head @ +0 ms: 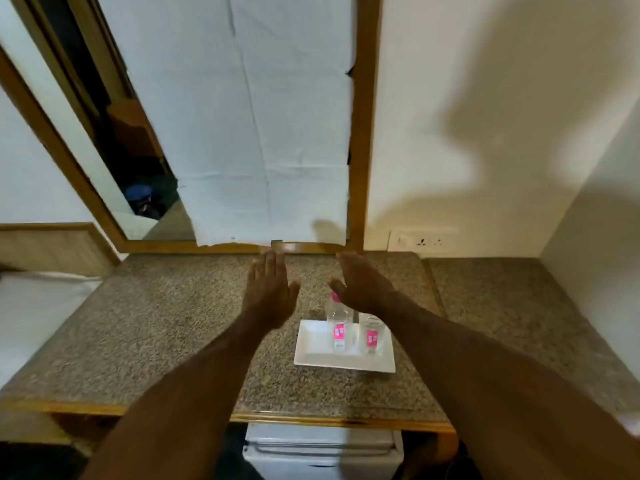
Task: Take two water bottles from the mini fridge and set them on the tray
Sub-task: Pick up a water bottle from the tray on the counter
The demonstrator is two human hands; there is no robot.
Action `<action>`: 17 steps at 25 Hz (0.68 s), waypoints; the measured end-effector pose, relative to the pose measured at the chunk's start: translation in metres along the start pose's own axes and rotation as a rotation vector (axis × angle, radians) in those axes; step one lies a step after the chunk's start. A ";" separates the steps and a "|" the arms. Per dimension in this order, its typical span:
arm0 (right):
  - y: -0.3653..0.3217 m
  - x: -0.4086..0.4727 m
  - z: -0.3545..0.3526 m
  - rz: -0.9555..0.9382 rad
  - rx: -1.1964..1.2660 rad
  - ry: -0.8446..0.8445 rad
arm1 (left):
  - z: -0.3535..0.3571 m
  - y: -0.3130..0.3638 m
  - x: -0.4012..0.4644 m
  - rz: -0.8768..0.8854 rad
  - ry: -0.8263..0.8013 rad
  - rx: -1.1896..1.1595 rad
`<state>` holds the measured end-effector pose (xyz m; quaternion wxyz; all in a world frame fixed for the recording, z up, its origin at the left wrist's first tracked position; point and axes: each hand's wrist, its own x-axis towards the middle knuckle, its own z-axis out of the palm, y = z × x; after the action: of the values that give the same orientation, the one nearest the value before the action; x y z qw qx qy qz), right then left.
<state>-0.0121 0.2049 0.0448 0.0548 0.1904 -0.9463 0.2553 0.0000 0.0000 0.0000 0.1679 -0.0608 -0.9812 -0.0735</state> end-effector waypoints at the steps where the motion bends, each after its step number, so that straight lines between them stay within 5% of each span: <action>1: 0.003 0.000 0.013 0.055 -0.032 -0.124 | 0.018 -0.005 -0.020 -0.065 -0.068 0.004; 6: 0.018 0.016 0.049 0.088 -0.300 -0.477 | 0.105 -0.028 -0.111 -0.130 -0.318 -0.064; 17: -0.037 0.002 -0.011 0.002 -0.286 -0.348 | 0.139 -0.002 -0.160 -0.039 -0.480 -0.065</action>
<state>0.0004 0.1800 0.0715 -0.0831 0.2211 -0.9682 0.0819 0.1052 0.0062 -0.1843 -0.0737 -0.0627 -0.9911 -0.0918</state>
